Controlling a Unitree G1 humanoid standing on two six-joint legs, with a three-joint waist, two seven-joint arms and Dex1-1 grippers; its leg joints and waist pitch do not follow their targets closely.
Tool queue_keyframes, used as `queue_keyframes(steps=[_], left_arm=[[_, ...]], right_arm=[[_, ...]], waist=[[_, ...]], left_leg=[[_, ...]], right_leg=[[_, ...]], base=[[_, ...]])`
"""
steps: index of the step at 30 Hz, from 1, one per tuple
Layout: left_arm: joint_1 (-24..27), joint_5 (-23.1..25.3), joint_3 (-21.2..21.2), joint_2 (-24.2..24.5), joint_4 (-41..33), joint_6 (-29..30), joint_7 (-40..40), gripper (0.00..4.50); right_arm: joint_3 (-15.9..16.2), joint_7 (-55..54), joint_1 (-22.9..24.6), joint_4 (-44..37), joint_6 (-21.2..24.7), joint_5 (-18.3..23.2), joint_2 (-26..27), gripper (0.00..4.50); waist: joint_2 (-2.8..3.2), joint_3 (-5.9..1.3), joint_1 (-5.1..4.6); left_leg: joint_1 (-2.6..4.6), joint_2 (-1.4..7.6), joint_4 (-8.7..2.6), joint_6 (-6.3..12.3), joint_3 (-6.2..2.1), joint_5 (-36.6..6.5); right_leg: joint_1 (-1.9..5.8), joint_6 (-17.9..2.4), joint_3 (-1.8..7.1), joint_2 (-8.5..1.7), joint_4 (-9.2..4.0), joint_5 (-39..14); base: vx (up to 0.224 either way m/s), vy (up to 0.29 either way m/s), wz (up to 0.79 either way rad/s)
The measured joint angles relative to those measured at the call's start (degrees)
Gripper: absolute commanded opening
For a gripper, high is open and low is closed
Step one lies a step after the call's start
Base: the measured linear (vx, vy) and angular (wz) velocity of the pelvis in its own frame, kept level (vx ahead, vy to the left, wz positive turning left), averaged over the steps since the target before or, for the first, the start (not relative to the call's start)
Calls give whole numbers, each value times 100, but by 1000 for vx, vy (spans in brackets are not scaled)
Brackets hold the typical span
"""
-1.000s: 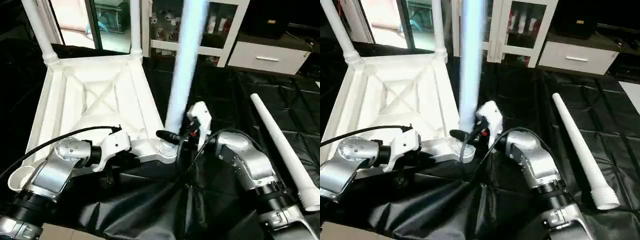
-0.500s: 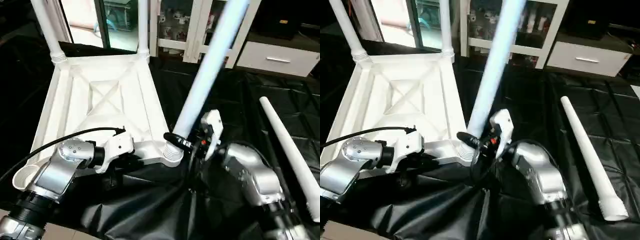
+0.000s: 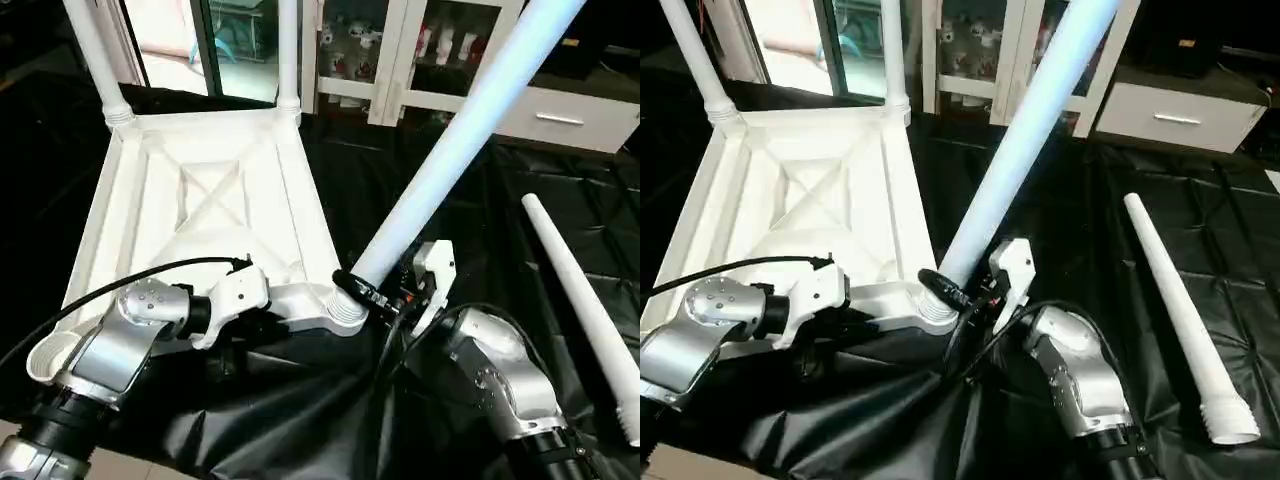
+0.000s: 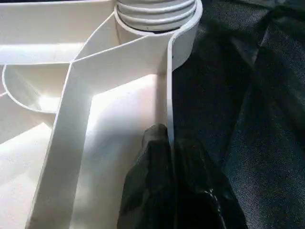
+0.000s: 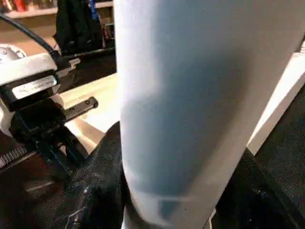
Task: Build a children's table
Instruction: Insert table leg to table base
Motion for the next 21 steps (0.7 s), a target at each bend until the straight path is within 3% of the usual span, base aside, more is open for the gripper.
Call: queue_keyframes(steps=[7, 16, 21], left_arm=[[58, 1, 14, 8, -3, 66, 50, 4], [105, 1, 7, -1, -27, 118, 61, 4], [107, 2, 7, -1, -25, 128, 107, 4]], right_arm=[[423, 73, -221, -30, -224, -583, -253, 188], [496, 106, -228, -30, -195, -596, -314, 188], [451, 23, -344, 44, 90, -527, -224, 188]], waist=[[-26, -25, -107], [-59, -42, -131], [-59, -44, -140]], left_leg=[[34, -9, -47, 0, -1, 0], [34, -11, -57, 1, -4, -1], [34, -13, -65, 1, -6, -1]], right_leg=[[36, 12, 1, 1, -60, -18], [41, 20, 2, 0, -62, -50], [38, 20, 1, 0, -64, -52]], base=[[0, 0, 0], [0, 0, 0], [0, 0, 0]])
